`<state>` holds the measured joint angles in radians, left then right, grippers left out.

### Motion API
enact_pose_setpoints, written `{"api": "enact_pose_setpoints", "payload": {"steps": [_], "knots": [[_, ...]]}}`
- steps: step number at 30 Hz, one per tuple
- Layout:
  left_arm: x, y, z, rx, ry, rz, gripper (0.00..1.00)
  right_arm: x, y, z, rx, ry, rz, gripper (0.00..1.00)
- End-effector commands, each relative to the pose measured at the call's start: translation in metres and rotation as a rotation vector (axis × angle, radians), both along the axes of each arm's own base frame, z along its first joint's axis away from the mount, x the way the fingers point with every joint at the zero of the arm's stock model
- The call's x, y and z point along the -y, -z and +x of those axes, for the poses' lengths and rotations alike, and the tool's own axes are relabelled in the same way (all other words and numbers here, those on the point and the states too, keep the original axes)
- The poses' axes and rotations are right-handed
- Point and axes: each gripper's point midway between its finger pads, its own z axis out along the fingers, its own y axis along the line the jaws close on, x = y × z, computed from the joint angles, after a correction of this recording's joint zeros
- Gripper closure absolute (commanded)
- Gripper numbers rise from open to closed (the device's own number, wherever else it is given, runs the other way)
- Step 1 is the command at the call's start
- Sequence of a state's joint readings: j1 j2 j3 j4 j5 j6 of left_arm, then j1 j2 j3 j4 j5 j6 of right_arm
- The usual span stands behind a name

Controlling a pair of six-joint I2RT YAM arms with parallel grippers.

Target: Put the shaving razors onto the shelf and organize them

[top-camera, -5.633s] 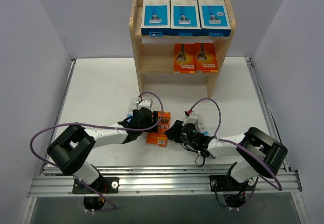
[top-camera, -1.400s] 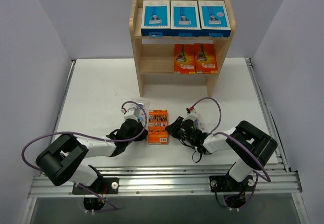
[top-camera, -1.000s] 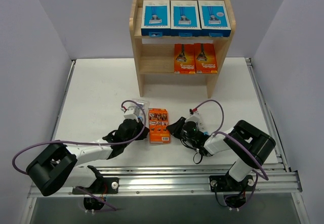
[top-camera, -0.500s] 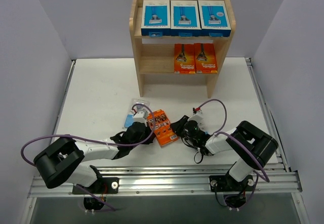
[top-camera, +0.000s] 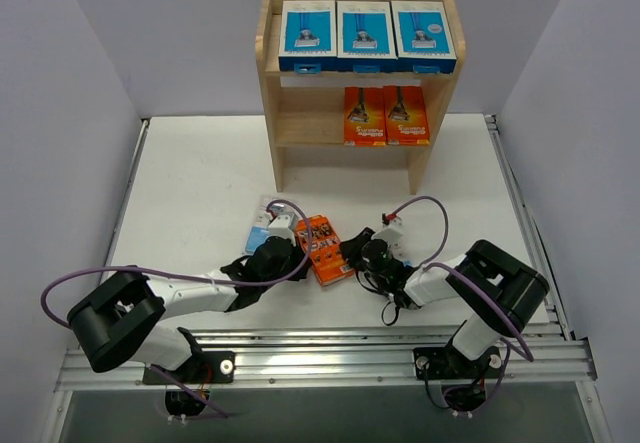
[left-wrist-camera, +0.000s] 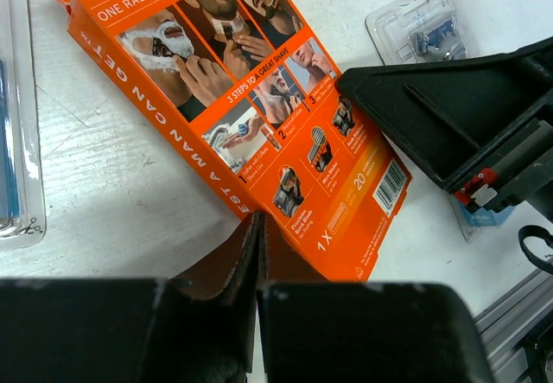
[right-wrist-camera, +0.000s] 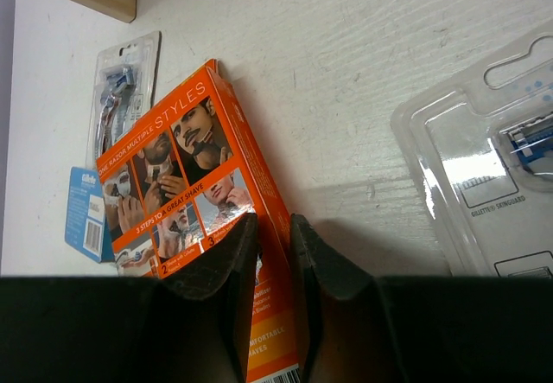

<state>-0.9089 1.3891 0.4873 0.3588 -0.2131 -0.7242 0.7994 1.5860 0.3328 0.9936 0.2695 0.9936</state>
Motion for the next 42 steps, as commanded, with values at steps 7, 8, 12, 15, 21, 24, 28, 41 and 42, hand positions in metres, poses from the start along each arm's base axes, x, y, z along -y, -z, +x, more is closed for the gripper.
{"api": "enact_pose_setpoints", "payload": {"steps": [7,8,12,15,21,24,28,41,42], "knots": [[0.078,-0.135,0.02,0.23,0.119,-0.367,0.92,-0.063,0.03,-0.084,-0.19,-0.376,-0.003,0.81],[0.08,-0.14,0.021,0.236,0.123,-0.372,0.92,-0.065,0.029,-0.084,-0.186,-0.381,-0.001,0.8],[0.084,-0.153,0.02,0.258,0.136,-0.386,0.92,-0.076,0.021,-0.09,-0.182,-0.43,0.029,0.78],[0.089,-0.158,0.02,0.265,0.147,-0.394,0.92,-0.079,0.017,-0.091,-0.173,-0.444,0.053,0.76],[0.097,-0.15,0.019,0.249,0.164,-0.387,0.92,-0.08,0.015,-0.096,-0.173,-0.457,0.071,0.74],[0.094,-0.156,0.017,0.26,0.168,-0.397,0.91,-0.074,0.017,-0.096,-0.181,-0.441,0.07,0.74],[0.083,-0.178,0.012,0.292,0.167,-0.387,0.83,-0.07,0.021,-0.097,-0.189,-0.441,0.039,0.68],[-0.082,-0.12,0.016,0.086,-0.183,-0.101,0.46,-0.091,0.001,-0.13,-0.148,-0.549,-0.002,0.49],[-0.089,-0.114,0.015,0.068,-0.189,-0.09,0.45,-0.095,0.0,-0.132,-0.137,-0.541,-0.019,0.48]]}}
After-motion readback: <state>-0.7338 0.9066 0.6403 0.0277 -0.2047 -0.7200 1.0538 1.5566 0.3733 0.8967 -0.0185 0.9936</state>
